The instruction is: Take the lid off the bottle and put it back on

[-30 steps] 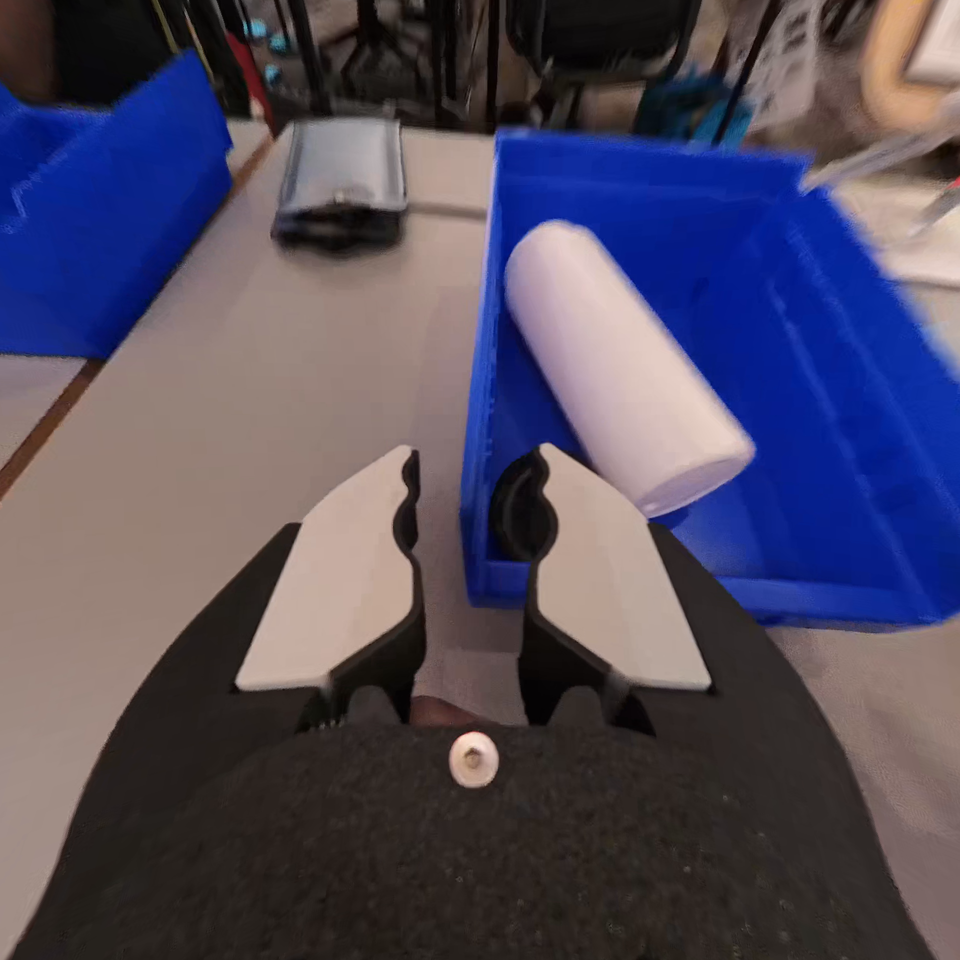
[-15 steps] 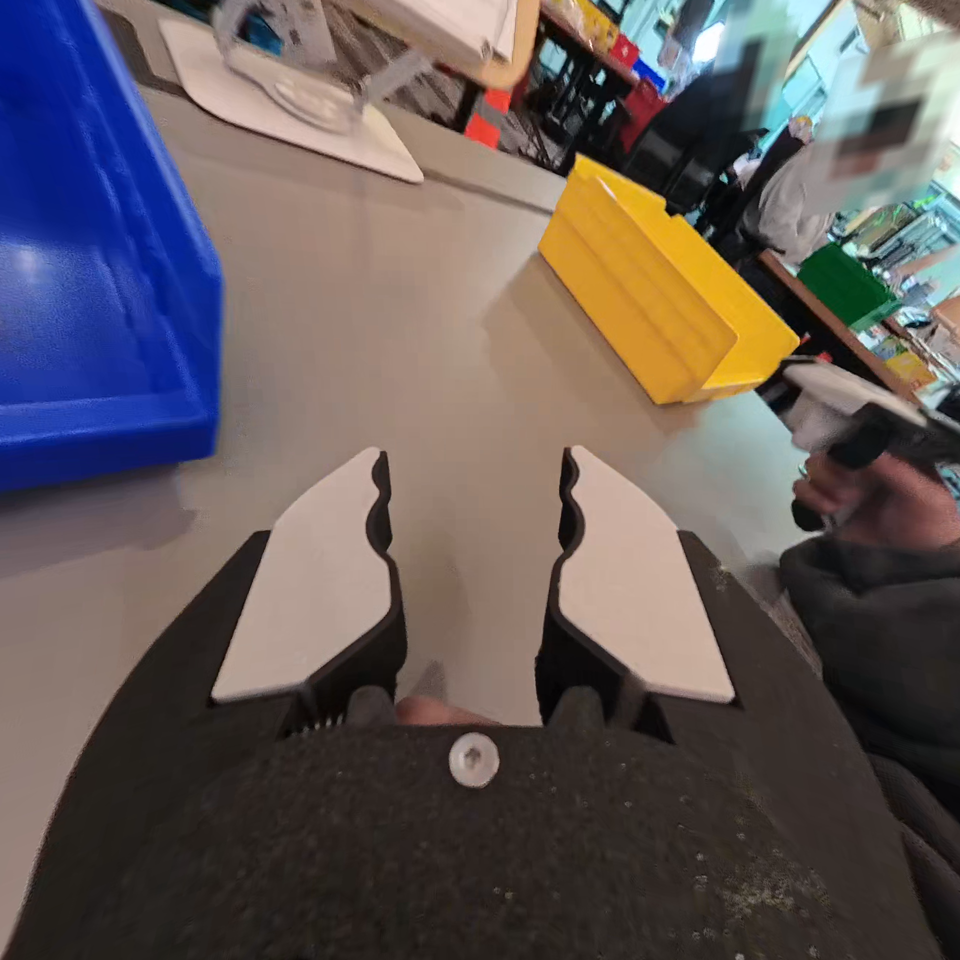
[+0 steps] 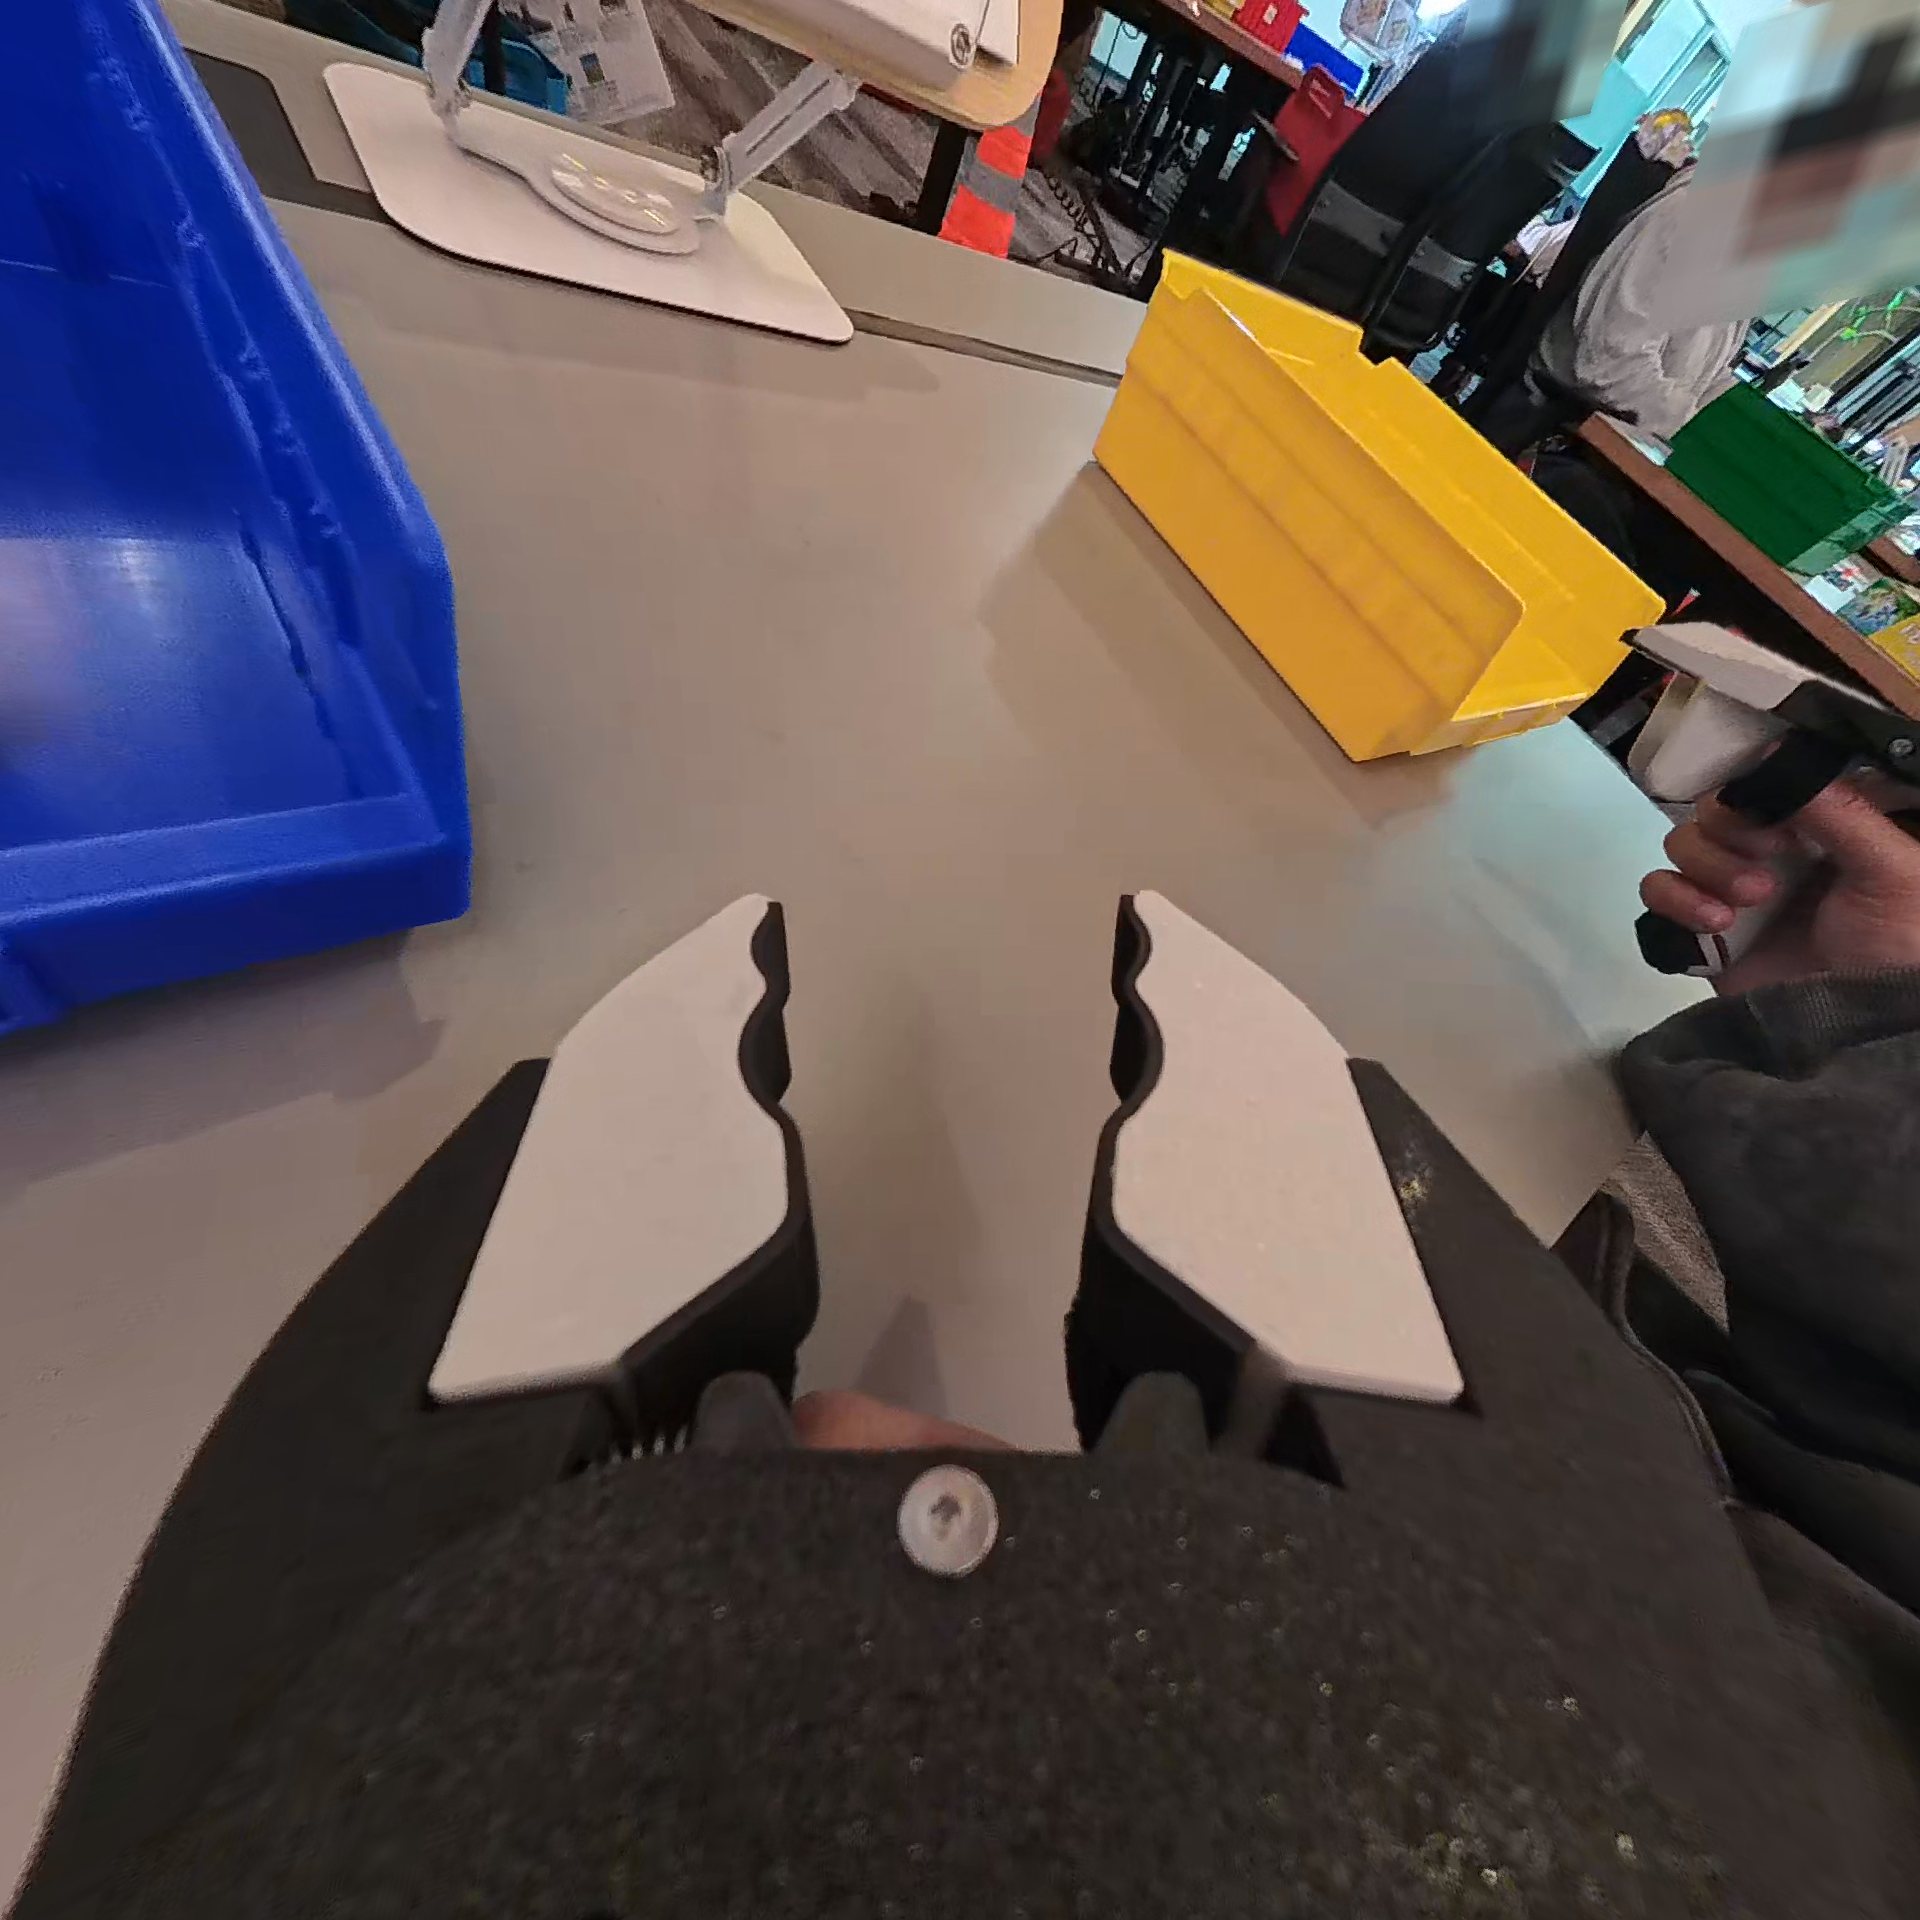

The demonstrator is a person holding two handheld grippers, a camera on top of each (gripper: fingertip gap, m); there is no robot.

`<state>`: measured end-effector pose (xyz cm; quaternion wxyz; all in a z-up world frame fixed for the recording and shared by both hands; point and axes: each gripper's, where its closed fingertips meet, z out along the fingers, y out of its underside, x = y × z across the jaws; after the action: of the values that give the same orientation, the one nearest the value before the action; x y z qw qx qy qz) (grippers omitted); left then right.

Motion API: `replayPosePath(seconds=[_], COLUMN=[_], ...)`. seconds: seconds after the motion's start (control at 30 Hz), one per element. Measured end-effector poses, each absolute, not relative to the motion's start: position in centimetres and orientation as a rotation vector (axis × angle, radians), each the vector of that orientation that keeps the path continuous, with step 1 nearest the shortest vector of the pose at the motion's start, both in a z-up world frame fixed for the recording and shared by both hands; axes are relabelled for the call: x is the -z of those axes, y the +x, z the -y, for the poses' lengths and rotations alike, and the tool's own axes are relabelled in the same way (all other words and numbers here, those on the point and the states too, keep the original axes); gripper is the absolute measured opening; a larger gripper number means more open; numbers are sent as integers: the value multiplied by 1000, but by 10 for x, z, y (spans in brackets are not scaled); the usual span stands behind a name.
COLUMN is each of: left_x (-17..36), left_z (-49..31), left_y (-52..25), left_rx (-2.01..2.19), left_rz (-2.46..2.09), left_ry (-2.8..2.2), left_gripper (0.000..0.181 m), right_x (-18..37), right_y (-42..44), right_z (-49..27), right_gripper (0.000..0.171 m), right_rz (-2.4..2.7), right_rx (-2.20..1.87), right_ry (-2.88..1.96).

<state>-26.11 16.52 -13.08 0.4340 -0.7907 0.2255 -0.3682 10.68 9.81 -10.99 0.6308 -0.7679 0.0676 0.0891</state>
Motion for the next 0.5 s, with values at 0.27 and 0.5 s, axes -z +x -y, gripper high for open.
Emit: replayPosePath(seconds=[0.27, 0.5], left_x=[110, 61], left_z=[-175, -299], left_y=[-283, -354], left_rx=[865, 501], left_rz=[-516, -263], left_ry=[-1991, -2236], left_gripper=[65, 78], right_x=[112, 117], right_y=[101, 98], right_z=[-99, -100], right_gripper=[34, 35], right_rz=[-126, -164], right_rx=[-187, -271], right_ry=[-1771, -1789])
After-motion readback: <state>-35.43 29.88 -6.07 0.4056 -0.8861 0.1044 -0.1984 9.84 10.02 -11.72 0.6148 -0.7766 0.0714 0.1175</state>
